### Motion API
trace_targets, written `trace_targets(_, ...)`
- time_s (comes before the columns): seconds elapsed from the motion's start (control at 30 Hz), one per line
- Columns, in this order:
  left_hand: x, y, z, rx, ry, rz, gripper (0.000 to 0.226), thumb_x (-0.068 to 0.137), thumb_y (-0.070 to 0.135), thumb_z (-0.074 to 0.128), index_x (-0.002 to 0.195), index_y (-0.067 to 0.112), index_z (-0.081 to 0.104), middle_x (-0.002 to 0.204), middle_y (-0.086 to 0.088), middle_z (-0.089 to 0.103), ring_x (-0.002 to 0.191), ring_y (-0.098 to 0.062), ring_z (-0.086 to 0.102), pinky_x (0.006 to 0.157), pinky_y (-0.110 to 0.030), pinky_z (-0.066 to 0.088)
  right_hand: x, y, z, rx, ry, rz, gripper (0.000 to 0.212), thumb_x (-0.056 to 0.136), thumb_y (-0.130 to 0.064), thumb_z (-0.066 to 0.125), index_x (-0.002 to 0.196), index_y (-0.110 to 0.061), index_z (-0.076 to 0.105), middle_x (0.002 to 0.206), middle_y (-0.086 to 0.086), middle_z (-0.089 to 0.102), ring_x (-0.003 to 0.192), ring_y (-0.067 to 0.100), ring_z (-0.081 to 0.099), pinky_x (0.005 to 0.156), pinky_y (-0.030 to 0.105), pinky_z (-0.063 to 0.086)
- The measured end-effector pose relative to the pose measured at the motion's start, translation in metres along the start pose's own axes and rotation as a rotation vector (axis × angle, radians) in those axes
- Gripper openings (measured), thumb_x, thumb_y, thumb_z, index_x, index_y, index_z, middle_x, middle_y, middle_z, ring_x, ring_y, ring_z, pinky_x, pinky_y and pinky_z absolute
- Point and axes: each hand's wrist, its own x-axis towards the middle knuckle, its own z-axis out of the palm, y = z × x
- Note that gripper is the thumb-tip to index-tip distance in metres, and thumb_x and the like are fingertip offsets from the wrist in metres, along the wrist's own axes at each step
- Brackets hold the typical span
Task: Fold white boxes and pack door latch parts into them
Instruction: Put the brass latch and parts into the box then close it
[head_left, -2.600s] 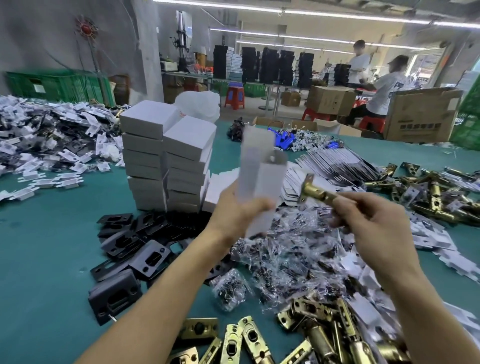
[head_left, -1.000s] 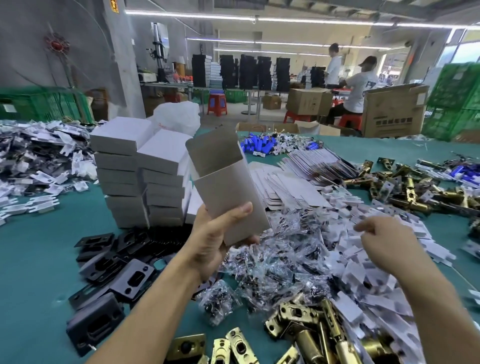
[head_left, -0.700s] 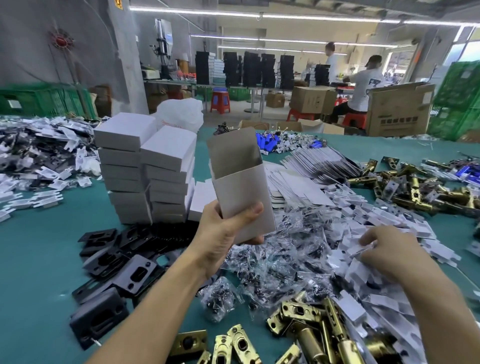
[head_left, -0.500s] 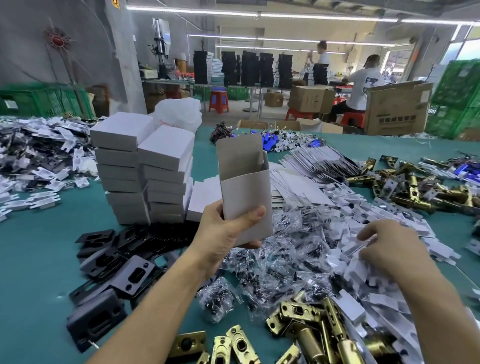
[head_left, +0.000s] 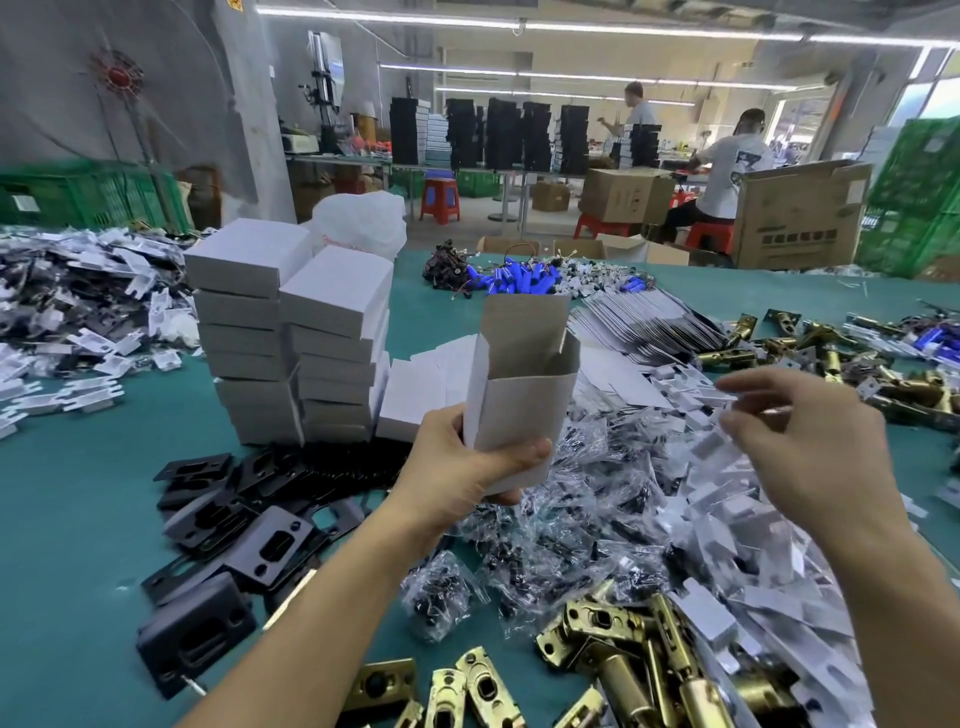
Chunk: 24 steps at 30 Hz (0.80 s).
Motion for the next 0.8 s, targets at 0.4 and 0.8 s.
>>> trace_targets(0.4,-0.006,-0.004,0.015,0.211,-0.084,0.151,0.033,0.069,0.028,0.087,0.093,0.008,0.075,0.087,-0.014,0.072,0.077,-0.040,0.067,0.063,-0.057,0.058,-0.031,-0.068,0.022,0.189,0.341,-0.580,0.018,0.085,0.003,0.073,0.097,-0.011,0.073,0.090,0.001,0.067,0.081,0.011,0.064,0.075,0.022,0.054)
trace_targets(0.8,-0.006,-0.004,0.014,0.244,0.042,0.370,0.023,0.074,0.016,0.089,0.081,0.033,0.074,0.077,0.001,0.069,0.067,-0.009,0.060,0.058,-0.037,0.051,-0.030,-0.098,0.017,-0.038,0.166,-0.592,0.023,0.081,0.009,0.068,0.093,-0.010,0.064,0.081,0.009,0.068,0.069,0.028,0.064,0.060,0.042,0.054)
